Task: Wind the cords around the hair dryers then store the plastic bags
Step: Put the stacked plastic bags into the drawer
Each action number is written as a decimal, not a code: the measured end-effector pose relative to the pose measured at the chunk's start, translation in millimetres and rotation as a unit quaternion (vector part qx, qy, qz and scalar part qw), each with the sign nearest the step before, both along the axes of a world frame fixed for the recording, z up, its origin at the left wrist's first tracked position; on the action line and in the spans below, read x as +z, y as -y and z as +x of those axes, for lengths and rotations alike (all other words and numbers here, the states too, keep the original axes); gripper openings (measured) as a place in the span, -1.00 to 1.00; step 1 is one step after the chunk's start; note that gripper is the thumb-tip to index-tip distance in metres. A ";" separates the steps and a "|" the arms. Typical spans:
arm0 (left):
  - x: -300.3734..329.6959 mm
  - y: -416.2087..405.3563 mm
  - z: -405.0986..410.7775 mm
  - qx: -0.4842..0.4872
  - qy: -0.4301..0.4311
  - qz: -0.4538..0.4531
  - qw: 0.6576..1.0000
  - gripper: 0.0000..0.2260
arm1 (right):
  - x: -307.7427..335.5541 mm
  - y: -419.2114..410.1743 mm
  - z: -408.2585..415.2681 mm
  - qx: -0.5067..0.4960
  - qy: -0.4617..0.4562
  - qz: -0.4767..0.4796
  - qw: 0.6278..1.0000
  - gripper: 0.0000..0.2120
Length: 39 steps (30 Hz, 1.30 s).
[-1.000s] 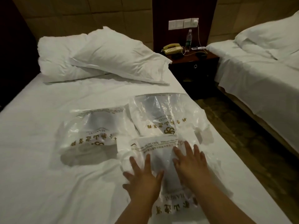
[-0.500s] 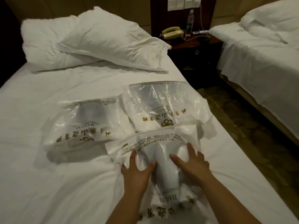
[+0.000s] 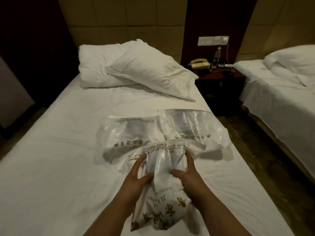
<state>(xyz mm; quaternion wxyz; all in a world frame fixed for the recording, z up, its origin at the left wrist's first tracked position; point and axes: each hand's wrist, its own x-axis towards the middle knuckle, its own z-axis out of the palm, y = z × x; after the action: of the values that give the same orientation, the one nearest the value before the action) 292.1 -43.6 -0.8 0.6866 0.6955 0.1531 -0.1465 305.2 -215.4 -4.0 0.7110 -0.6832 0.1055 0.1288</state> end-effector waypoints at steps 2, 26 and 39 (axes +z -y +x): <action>34.8 -22.8 -19.9 0.012 0.029 -0.015 0.999 -0.51 | 39.5 -21.7 -15.5 0.019 0.045 -0.044 0.998 -0.21; 359.0 -643.3 -632.8 0.396 0.175 0.225 0.873 -0.57 | 334.2 -716.4 -508.1 0.460 0.178 0.047 0.869 -0.39; 362.1 -823.2 -849.7 0.675 0.111 0.242 0.688 -0.60 | 348.5 -994.4 -699.2 0.685 0.206 0.106 0.691 -0.36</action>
<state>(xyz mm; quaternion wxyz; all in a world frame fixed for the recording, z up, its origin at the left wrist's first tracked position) -557.5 779.5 361.3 0.4200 0.5575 0.5338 0.4773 -394.0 779.0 344.6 0.4976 -0.4954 -0.5548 0.4462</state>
